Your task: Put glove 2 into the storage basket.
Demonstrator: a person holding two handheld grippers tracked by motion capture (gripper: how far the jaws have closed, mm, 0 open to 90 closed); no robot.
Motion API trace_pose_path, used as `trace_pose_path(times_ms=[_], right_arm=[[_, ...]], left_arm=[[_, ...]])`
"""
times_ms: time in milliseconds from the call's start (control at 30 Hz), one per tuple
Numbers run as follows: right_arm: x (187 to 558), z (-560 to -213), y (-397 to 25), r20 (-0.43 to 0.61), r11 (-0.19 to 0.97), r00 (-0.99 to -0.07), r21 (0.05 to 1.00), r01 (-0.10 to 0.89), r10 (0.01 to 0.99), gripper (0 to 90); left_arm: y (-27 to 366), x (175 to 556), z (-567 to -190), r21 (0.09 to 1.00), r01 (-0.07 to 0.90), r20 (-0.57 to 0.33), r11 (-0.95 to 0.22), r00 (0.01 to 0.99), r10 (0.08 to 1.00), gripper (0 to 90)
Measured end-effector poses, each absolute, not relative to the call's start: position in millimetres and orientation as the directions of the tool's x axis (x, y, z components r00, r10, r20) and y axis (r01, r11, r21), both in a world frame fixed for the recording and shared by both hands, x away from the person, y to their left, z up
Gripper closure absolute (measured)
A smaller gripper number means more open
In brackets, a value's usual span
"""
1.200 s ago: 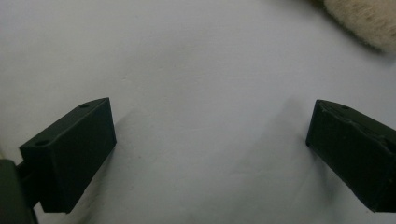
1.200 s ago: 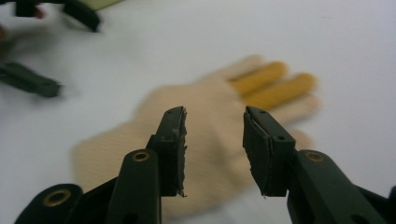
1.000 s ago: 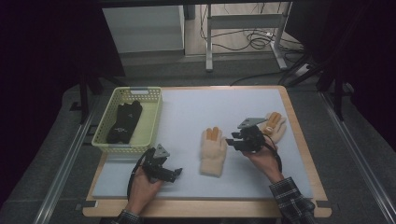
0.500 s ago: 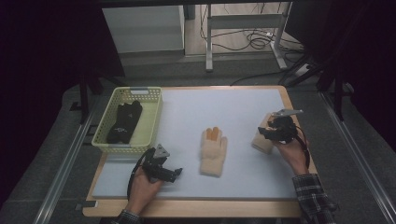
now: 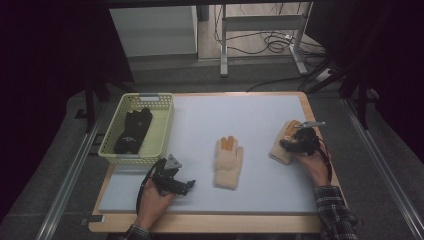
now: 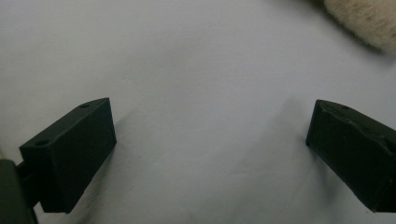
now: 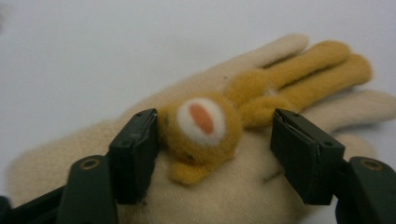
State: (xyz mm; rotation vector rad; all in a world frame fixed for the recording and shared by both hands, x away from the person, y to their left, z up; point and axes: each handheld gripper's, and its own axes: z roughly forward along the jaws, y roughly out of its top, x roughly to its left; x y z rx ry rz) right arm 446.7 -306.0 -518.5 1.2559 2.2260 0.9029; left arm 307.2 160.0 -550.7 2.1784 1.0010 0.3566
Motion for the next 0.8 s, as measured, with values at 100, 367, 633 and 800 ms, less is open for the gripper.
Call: trace_pose_path(times_ms=[100,367,633,800], right_arm=[[445,-518,-306,-0.018,0.351,-0.494,0.726,0.591,0.869,56.4],[437,-510,-304,-0.022,0.351,-0.499,0.737,0.577,0.866,61.4],[419,-487,-296,0.015,0.328,-0.541,0.780,0.532,0.841,61.4],[407,-472,-281,0.024,0.339,-0.587,0.797,0.500,0.809,61.3]], left_arm=[[160,307,-551,0.698,0.554,-0.040,-0.454,0.663,0.748,1.4],[160,307,-551,0.698,0.554,-0.040,-0.454,0.663,0.747,1.4],[160,307,-551,0.698,0.554,-0.040,-0.454,0.663,0.748,1.4],[160,307,-551,0.697,0.554,-0.040,-0.454,0.663,0.748,1.5]])
